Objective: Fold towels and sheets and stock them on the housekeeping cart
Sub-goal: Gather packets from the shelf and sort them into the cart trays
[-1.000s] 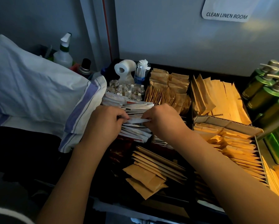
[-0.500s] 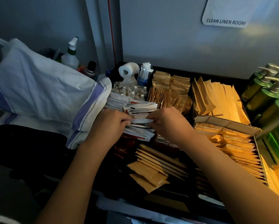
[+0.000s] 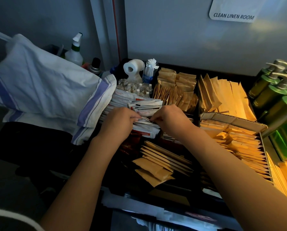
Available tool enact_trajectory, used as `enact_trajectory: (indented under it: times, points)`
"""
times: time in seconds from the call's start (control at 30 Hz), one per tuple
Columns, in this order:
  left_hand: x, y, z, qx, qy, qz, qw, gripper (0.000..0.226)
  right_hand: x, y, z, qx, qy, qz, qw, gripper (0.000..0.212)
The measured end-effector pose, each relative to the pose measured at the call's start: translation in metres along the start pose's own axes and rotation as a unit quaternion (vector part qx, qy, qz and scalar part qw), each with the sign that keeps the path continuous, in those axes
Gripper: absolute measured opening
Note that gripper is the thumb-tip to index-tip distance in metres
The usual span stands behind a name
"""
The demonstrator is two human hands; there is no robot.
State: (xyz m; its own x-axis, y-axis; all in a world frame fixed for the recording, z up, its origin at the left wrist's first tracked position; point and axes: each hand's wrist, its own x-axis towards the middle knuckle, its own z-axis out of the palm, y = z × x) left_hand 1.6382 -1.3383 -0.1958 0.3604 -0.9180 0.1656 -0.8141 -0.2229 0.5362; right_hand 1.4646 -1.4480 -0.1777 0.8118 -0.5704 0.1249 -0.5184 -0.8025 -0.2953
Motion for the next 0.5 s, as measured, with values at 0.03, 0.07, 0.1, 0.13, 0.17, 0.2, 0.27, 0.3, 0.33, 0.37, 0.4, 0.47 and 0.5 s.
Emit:
enact_trajectory:
  times: [0.03,0.07,0.1,0.13,0.17,0.2,0.27,0.3,0.33,0.37,0.4,0.47,0.5]
  points:
    - [0.001,0.0,-0.001,-0.001,-0.001,-0.007,1.0,0.02,0.0,0.001,0.0,0.003,-0.004,0.002,1.0,0.024]
    - [0.0,0.001,-0.002,-0.002,-0.001,-0.009,1.0,0.02,-0.001,0.001,0.0,0.008,-0.005,0.001,1.0,0.024]
    - [-0.001,0.001,-0.003,-0.005,-0.001,-0.005,1.0,0.02,-0.004,0.002,-0.001,0.017,0.0,-0.002,1.0,0.023]
    - [-0.004,0.001,-0.004,-0.01,0.0,0.004,1.0,0.022,-0.008,0.003,-0.002,0.027,0.009,-0.005,1.0,0.022]
    - [-0.008,0.001,-0.005,-0.014,0.003,0.019,1.0,0.024,-0.013,0.004,-0.004,0.034,0.018,-0.008,0.999,0.023]
    - [-0.012,0.001,-0.006,-0.016,0.01,0.035,0.999,0.026,-0.019,0.004,-0.005,0.036,0.027,-0.013,0.999,0.025]
    - [-0.021,0.001,-0.008,-0.02,0.042,0.065,0.997,0.028,-0.031,0.007,-0.007,0.031,0.047,-0.025,0.998,0.029]
    - [-0.025,0.001,-0.01,-0.027,0.065,0.075,0.995,0.029,-0.037,0.009,-0.01,0.031,0.058,-0.026,0.998,0.03]
    - [-0.029,0.002,-0.011,-0.032,0.086,0.086,0.992,0.028,-0.043,0.011,-0.013,0.033,0.066,-0.022,0.997,0.03]
    - [-0.033,0.003,-0.013,-0.036,0.101,0.099,0.989,0.027,-0.048,0.014,-0.017,0.035,0.07,-0.015,0.997,0.03]
    - [-0.037,0.005,-0.014,-0.04,0.11,0.112,0.987,0.027,-0.054,0.016,-0.02,0.035,0.07,-0.008,0.997,0.029]
    - [-0.046,0.011,-0.013,-0.054,0.114,0.131,0.983,0.026,-0.066,0.02,-0.026,0.033,0.059,0.001,0.998,0.027]
    - [-0.05,0.015,-0.012,-0.065,0.111,0.136,0.982,0.027,-0.072,0.022,-0.027,0.033,0.052,0.004,0.998,0.025]
